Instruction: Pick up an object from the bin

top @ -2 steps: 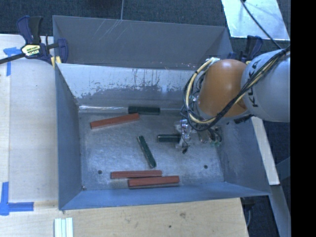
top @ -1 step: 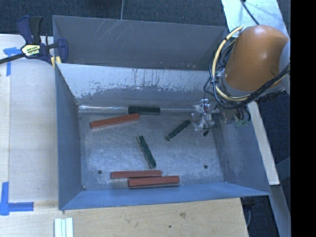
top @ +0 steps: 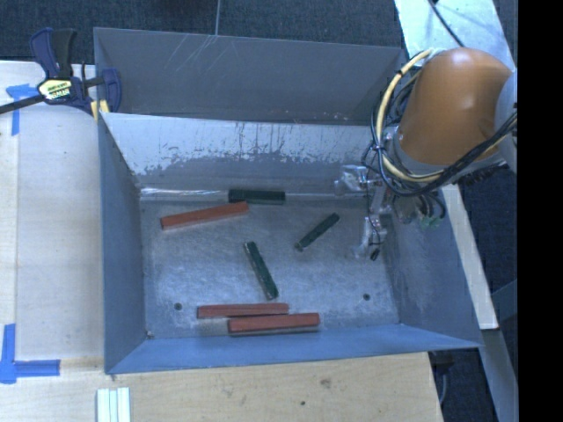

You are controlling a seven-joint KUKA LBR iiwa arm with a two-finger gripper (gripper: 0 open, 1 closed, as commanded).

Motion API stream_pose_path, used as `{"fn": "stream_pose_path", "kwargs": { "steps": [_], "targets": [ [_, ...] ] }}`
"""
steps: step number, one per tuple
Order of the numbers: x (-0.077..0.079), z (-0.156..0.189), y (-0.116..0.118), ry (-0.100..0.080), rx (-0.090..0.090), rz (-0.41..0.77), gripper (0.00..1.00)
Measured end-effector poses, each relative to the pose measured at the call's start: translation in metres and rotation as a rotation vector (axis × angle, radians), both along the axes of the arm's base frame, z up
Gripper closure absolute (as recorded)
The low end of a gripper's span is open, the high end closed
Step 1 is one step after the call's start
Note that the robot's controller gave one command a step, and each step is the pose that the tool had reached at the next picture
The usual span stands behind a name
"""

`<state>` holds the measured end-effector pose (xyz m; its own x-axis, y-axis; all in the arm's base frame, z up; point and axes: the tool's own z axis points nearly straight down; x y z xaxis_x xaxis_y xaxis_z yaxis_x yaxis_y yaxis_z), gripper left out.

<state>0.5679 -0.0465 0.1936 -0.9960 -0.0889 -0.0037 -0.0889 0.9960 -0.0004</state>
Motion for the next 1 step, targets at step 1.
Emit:
{"fn": "stream_pose_path", "kwargs": {
  "steps": [1],
  "targets": [
    [0.0064,-0.1260,0.0163,0.008,0.001,-0.082,0.00]
  ]
}}
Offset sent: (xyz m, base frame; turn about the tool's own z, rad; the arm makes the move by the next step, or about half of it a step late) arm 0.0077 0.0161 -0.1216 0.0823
